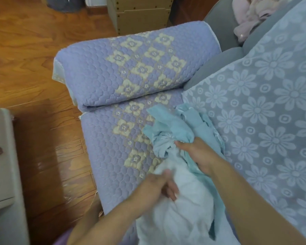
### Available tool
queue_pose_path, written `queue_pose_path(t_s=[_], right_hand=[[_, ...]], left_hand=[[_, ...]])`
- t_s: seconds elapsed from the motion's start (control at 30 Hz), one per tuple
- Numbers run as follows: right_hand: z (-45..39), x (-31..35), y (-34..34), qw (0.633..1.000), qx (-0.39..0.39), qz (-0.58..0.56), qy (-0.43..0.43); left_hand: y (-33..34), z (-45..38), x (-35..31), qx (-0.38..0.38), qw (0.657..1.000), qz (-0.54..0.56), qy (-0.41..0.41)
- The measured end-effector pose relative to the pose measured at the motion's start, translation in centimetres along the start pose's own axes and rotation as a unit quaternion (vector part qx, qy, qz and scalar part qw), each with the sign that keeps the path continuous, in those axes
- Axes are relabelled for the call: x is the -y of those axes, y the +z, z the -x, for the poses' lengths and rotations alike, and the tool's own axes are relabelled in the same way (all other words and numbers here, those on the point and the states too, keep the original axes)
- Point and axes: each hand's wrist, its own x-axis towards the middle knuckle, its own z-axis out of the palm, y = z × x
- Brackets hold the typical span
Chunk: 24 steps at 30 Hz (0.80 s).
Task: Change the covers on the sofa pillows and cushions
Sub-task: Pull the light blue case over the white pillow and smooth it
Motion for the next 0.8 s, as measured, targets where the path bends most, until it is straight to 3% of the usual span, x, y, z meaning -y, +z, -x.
queue_pose_path(t_s=[0.03, 0.1, 0.17, 0.2, 0.27, 0.33, 0.47, 0.53, 0.57, 0.7, 0.8], right_hand=[[0.0, -1.3, 0.0, 1.000, -0.025, 0.008, 0.007], [0.1, -3.0, -0.6, 0.998, -0.061, -0.009, 0.021], [0.3, -3.5, -1.0, 0.996, -0.047, -0.075, 0.015], [0.6, -3.3, -1.0, 0.995, -0.026, -0.101, 0.004], [1.1, -2.9, -0.8, 0.995, 0.026, -0.099, -0.019], [1.4, -2.4, -0.3, 0.995, 0.065, -0.062, -0.032], [1.1, -1.2, 1.3, 0.985, 0.044, 0.158, -0.046], [0.5, -0.8, 2.3, 0.963, -0.032, 0.263, -0.056], [0.1, -1.1, 2.7, 0.960, -0.078, 0.259, -0.067], [0.4, -1.8, 3.1, 0.975, -0.209, 0.000, -0.072], [1.3, -2.0, 3.1, 0.966, -0.197, -0.145, -0.078]], left_hand=[[-0.5, -1.0, 0.2, -0.068, 0.994, 0.075, -0.032], [-1.6, -3.5, 0.5, -0.185, 0.975, 0.106, -0.066], [-2.3, -5.8, 0.6, -0.185, 0.974, 0.090, -0.090], [-2.3, -6.9, 0.4, -0.175, 0.980, 0.032, -0.093], [-1.8, -9.0, 0.0, -0.163, 0.978, -0.119, -0.044], [-1.1, -10.2, -0.1, -0.209, 0.964, -0.161, 0.031], [0.0, -8.2, -0.9, -0.370, 0.915, 0.085, 0.140], [0.6, -6.7, -0.7, -0.370, 0.901, 0.136, 0.183], [1.0, -6.2, -0.2, -0.359, 0.905, 0.133, 0.186], [2.0, -5.5, 2.5, -0.312, 0.936, 0.020, 0.163], [1.8, -5.7, 1.9, -0.294, 0.940, -0.092, 0.149]])
